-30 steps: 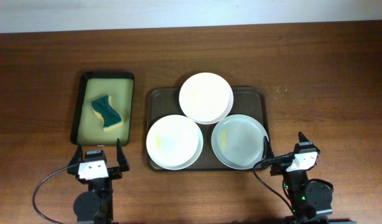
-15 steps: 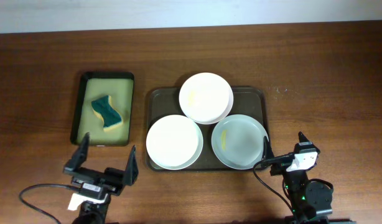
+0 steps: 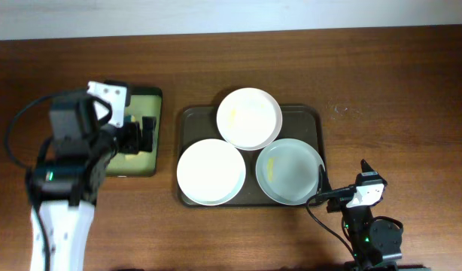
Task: Clean dirty plates on tray and stack at the side
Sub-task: 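Reach the left gripper into the soapy tray and grasp the green sponge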
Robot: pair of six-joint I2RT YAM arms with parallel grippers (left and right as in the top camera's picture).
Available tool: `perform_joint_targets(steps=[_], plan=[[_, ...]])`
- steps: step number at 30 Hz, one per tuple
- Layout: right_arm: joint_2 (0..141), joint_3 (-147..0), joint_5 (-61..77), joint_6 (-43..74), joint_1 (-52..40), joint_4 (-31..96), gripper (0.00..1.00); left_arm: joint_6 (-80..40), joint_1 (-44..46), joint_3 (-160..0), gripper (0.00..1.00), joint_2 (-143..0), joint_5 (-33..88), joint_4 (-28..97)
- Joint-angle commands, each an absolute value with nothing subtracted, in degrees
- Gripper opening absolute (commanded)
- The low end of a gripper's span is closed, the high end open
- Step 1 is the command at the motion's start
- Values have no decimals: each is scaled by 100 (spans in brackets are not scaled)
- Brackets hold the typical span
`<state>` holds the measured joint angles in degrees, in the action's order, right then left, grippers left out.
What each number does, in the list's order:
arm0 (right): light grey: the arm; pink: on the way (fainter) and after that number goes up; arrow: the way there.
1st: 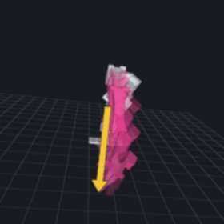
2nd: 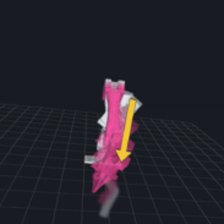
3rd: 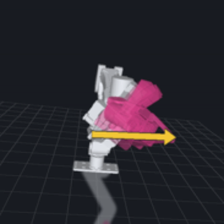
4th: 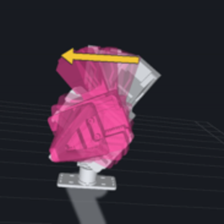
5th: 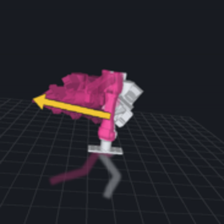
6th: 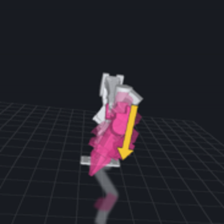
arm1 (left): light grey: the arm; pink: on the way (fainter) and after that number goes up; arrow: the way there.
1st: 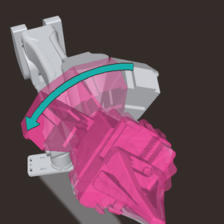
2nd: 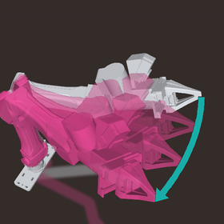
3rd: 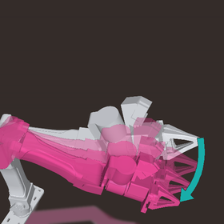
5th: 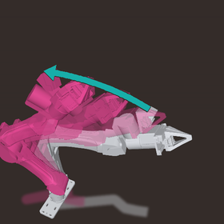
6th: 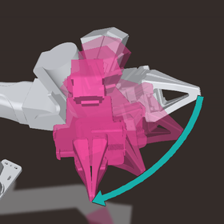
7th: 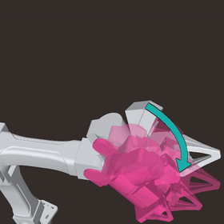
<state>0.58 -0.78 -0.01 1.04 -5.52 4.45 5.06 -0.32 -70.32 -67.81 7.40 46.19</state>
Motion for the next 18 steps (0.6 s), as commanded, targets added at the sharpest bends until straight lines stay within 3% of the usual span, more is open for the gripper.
perform_joint_targets(steps=[1,3,6,18], plan=[[19,-32,-49,84,-593,467,98,-714,-191,-7745,99,-7658,-530,4753],[19,-32,-49,84,-593,467,98,-1004,-508,-8281,99,-8374,-1015,5043],[19,-32,-49,84,-593,467,98,-1002,-884,-8731,100,-9373,-123,5476],[19,-32,-49,84,-593,467,99,-1131,-891,-8731,99,-11520,666,5415]])
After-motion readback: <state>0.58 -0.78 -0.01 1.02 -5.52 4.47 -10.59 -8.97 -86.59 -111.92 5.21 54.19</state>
